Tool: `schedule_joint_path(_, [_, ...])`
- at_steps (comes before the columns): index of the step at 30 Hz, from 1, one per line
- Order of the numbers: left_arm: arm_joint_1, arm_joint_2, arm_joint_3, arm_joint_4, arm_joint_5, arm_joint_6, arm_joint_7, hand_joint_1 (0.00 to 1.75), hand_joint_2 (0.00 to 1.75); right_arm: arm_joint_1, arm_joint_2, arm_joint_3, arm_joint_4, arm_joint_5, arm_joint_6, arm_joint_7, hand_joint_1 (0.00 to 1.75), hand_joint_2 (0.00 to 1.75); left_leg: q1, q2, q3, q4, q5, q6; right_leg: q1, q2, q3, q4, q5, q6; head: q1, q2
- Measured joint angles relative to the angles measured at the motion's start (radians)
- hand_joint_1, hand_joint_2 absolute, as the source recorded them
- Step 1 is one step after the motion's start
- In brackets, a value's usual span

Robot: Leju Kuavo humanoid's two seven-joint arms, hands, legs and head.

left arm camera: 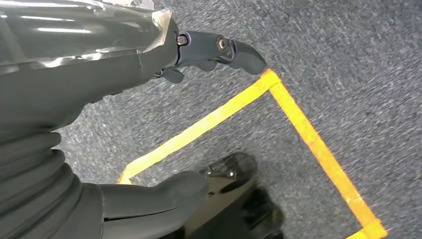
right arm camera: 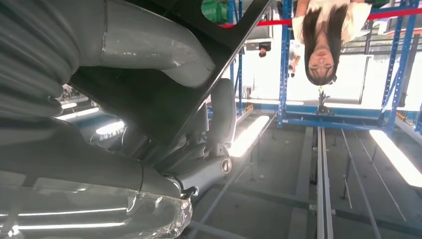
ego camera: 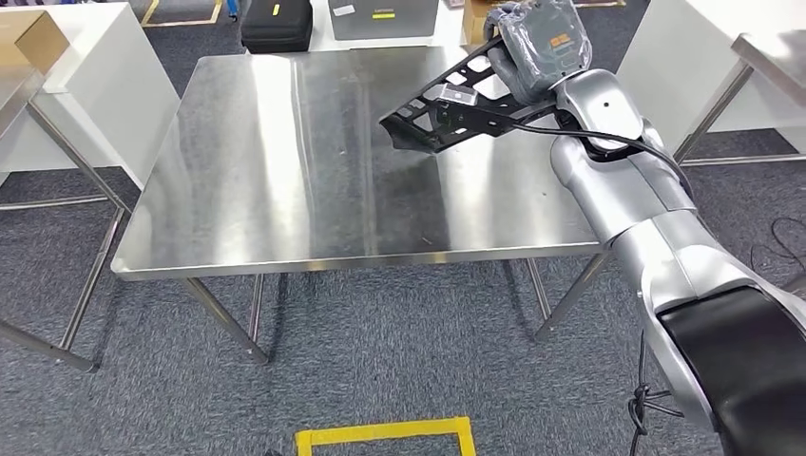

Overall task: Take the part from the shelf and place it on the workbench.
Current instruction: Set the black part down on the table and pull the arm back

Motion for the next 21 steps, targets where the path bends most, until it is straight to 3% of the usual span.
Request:
schedule_joint_path(3, [-0.002,-0.001,0.0,0.0,0.0,0.0,0.0,0.0,1.75,0.001,-0.002,-0.001,0.0,-0.001,0.0,0.0,1.75,1.75,-0.007,0.0,0.028,-0.038,-0.009,0.015,0.005,0.001,0.005,0.009,0.0,0.02,0.001,0.0])
schedule_joint_path(5, [-0.002,-0.002,0.0,0.0,0.0,0.0,0.0,0.0,1.75,0.001,-0.006,-0.002,0.0,-0.001,-0.001,0.0,1.75,1.75,-0.003,-0.001,0.048,-0.051,-0.01,0.023,0.008,0.0,-0.007,0.042,-0.012,0.026,0.003,0.0])
schedule_joint_path(6, [-0.003,-0.002,0.0,0.0,-0.001,0.0,0.0,0.0,1.75,0.0,-0.008,-0.002,0.0,-0.001,-0.002,0.0,1.75,1.75,-0.001,-0.002,0.058,-0.056,-0.011,0.027,0.007,-0.001,-0.028,0.081,-0.03,0.024,0.006,0.0])
schedule_joint_path(8, [-0.005,-0.003,0.0,0.0,-0.001,0.0,0.0,0.0,1.75,0.002,-0.011,-0.002,0.001,-0.001,-0.002,0.0,1.75,1.75,0.0,-0.003,0.066,-0.058,-0.018,0.031,0.001,-0.001,-0.104,0.203,-0.072,0.024,0.013,0.0])
schedule_joint_path(10, [-0.004,-0.004,0.0,0.0,-0.001,-0.001,0.0,0.0,1.75,0.007,-0.014,-0.002,0.002,-0.001,-0.003,0.0,1.75,1.75,0.0,-0.005,0.072,-0.055,-0.028,0.03,-0.004,-0.001,-0.17,0.284,-0.087,0.038,0.017,0.0])
schedule_joint_path(11, [-0.003,-0.005,0.0,0.0,-0.001,-0.001,0.0,0.0,1.75,0.009,-0.015,-0.002,0.002,-0.001,-0.003,0.0,1.75,1.75,0.001,-0.006,0.078,-0.053,-0.035,0.027,-0.007,-0.002,-0.178,0.272,-0.07,0.05,0.019,0.0])
schedule_joint_path(12, [-0.002,-0.005,0.0,0.0,-0.001,-0.001,0.0,0.0,1.75,0.01,-0.016,-0.002,0.002,-0.001,-0.004,0.0,1.75,1.75,0.002,-0.007,0.085,-0.05,-0.043,0.024,-0.011,-0.003,-0.165,0.22,-0.037,0.063,0.02,0.0])
schedule_joint_path(13, [-0.002,-0.005,0.0,0.0,-0.001,-0.001,0.0,0.0,1.75,0.01,-0.016,-0.001,0.002,0.0,-0.004,0.0,1.75,1.75,0.003,-0.008,0.094,-0.047,-0.053,0.019,-0.016,-0.006,-0.137,0.142,0.007,0.076,0.021,0.0])
schedule_joint_path(14, [-0.002,-0.005,0.0,0.0,0.0,-0.001,0.0,0.0,1.75,0.011,-0.016,-0.001,0.002,0.0,-0.005,0.001,1.75,1.75,0.004,-0.008,0.102,-0.044,-0.062,0.014,-0.016,-0.008,-0.113,0.076,0.039,0.079,0.022,0.0])
schedule_joint_path(16, [-0.003,-0.005,0.0,0.0,0.0,-0.001,-0.001,0.0,1.75,0.01,-0.016,-0.001,0.003,0.001,-0.007,0.002,1.75,1.75,0.002,-0.007,0.109,-0.042,-0.077,0.002,-0.01,-0.013,-0.081,0.001,0.066,0.061,0.026,0.0])
schedule_joint_path(18, [-0.004,-0.005,0.0,0.0,0.0,-0.001,-0.002,0.0,1.75,0.009,-0.015,-0.001,0.003,0.002,-0.01,0.003,1.75,1.75,0.001,-0.005,0.111,-0.036,-0.085,-0.008,-0.007,-0.011,-0.073,-0.001,0.061,0.034,0.023,0.0])
schedule_joint_path(20, [-0.004,-0.005,0.0,0.0,0.0,-0.001,-0.003,0.0,1.75,0.008,-0.014,-0.001,0.002,0.002,-0.012,0.004,1.75,1.75,0.003,-0.003,0.098,-0.003,-0.092,-0.016,-0.014,-0.009,-0.064,0.0,0.057,0.018,0.017,0.0])
schedule_joint_path(21, [-0.005,-0.004,0.0,0.0,0.0,-0.001,-0.003,0.0,1.75,0.007,-0.012,-0.001,0.002,0.003,-0.012,0.004,1.75,1.75,0.004,-0.002,0.077,0.035,-0.101,-0.021,-0.016,-0.008,-0.057,-0.001,0.053,0.01,0.014,0.0])
